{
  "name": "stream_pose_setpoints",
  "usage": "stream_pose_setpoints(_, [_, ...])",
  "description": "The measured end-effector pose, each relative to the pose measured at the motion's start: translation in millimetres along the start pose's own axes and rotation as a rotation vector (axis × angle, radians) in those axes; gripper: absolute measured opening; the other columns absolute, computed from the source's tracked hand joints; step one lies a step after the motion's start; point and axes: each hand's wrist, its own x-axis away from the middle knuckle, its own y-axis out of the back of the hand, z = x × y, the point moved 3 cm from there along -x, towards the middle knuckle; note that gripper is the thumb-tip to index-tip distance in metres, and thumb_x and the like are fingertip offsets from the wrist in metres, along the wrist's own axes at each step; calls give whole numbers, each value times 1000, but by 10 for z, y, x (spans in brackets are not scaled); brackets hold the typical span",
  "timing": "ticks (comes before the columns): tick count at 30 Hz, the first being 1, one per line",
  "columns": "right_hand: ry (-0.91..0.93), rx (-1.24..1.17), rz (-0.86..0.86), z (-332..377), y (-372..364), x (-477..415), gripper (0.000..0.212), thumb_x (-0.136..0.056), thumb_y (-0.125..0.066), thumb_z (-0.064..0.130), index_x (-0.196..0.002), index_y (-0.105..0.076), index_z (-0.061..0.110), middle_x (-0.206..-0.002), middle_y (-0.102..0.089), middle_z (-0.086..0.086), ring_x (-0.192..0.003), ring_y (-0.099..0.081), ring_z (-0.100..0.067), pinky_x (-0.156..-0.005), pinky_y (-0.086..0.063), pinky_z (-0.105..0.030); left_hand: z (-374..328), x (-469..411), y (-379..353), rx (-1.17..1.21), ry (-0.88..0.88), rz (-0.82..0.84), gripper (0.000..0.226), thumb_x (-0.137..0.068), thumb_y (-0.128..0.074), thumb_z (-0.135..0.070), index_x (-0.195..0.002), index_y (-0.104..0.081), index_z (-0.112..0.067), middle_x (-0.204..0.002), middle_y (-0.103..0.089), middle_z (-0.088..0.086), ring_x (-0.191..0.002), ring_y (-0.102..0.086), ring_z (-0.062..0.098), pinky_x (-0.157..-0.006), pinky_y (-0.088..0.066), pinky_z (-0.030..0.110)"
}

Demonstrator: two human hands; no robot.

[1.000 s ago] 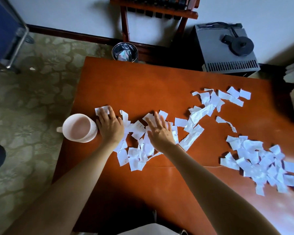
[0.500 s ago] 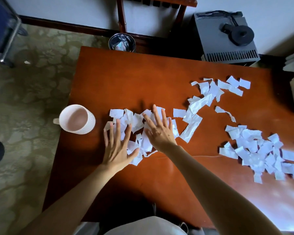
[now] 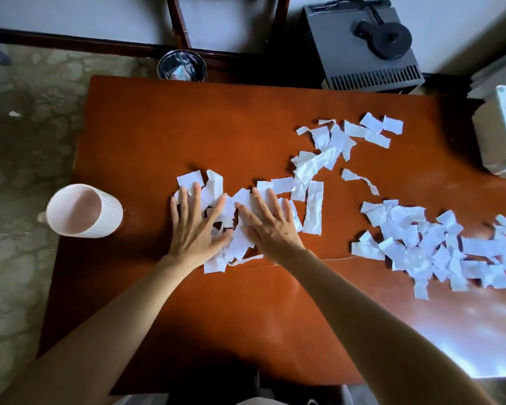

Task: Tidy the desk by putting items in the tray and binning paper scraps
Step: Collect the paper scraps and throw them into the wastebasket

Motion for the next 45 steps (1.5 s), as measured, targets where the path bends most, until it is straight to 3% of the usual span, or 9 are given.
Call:
stream_pose_setpoints(6, [-67,2,14,-680,16,382,53,-96,-9,45,-148,-1,33,-159,5,-9,-145,7,-35,-116,4,-53,-792,-87,-121,5,8,-5,69,-79,-34,-59,-141,-32,-27,-148,-29,27,-135,-27,51,-106,-22,64])
stream_pose_setpoints(10, [-107,-7,-40,-1272,24,720,54,-97,-9,44,-141,-35,26,-129,-55,-10,-130,-43,-38,-105,-30,-59,-1537,-189,-190,13,21,-26,65,-81,-34,-54,-139,-30,-26,-145,-35,28,-132,-33,52,-103,-26,65])
stream_pose_setpoints(14, [-126,-31,-70,-1860,17,1015,46,-91,-30,38,-132,-44,22,-109,-64,-4,-119,-56,-36,-93,-43,-58,-2257,-280,-278,18,47,-36,61,-84,-33,-48,-140,-31,-24,-145,-37,27,-132,-35,50,-103,-26,65])
stream_pose_setpoints(20, [-147,-90,-88,-2714,-50,1482,60,-91,-9,43,-147,-21,27,-137,-43,-10,-144,-17,-36,-115,-5,-53,-3226,-401,-387,13,61,9,60,-85,-31,-46,-140,-30,-24,-144,-38,26,-131,-36,49,-103,-28,63])
stream_pose_setpoints(25, [-209,-144,-140,-3199,-19,1732,61,-90,-9,41,-147,-21,25,-140,-40,-12,-144,-14,-37,-116,-2,-52,-3813,-481,-413,35,46,85,57,-86,-31,-46,-139,-33,-24,-143,-40,25,-130,-39,47,-102,-30,63])
stream_pose_setpoints(30, [-257,-142,-334,-3435,127,1877,42,-81,-36,24,-102,-66,5,-102,-68,-18,-99,-65,-38,-93,-44,-57,-4167,-503,-307,125,-38,105,54,-88,-36,-41,-137,-42,-22,-137,-49,22,-126,-48,43,-97,-34,65])
stream_pose_setpoints(35, [-235,-280,-485,-3455,328,1860,32,-73,-39,22,-62,-65,6,-66,-64,-11,-56,-61,-28,-63,-51,-30,-4187,-466,-19,382,-38,-43,57,-93,-27,-40,-144,-32,-15,-95,-72,4,-96,-66,20,-109,-27,56])
stream_pose_setpoints(38, [-198,-323,-544,-3354,528,1717,32,-70,-39,23,-59,-64,6,-65,-61,-11,-51,-58,-27,-61,-49,-27,-4055,-559,135,456,-15,-202,55,-100,-23,-35,-128,-53,2,-73,-73,6,-67,-69,21,-96,-45,44])
stream_pose_setpoints(45, [-142,-340,-193,-3107,834,989,42,-93,-41,26,-132,-46,11,-140,-40,-14,-124,-44,-31,-105,-37,-36,-3410,-1214,365,462,316,-176,42,-95,-43,-10,-137,-42,-5,-139,-46,17,-128,-44,31,-103,-41,39])
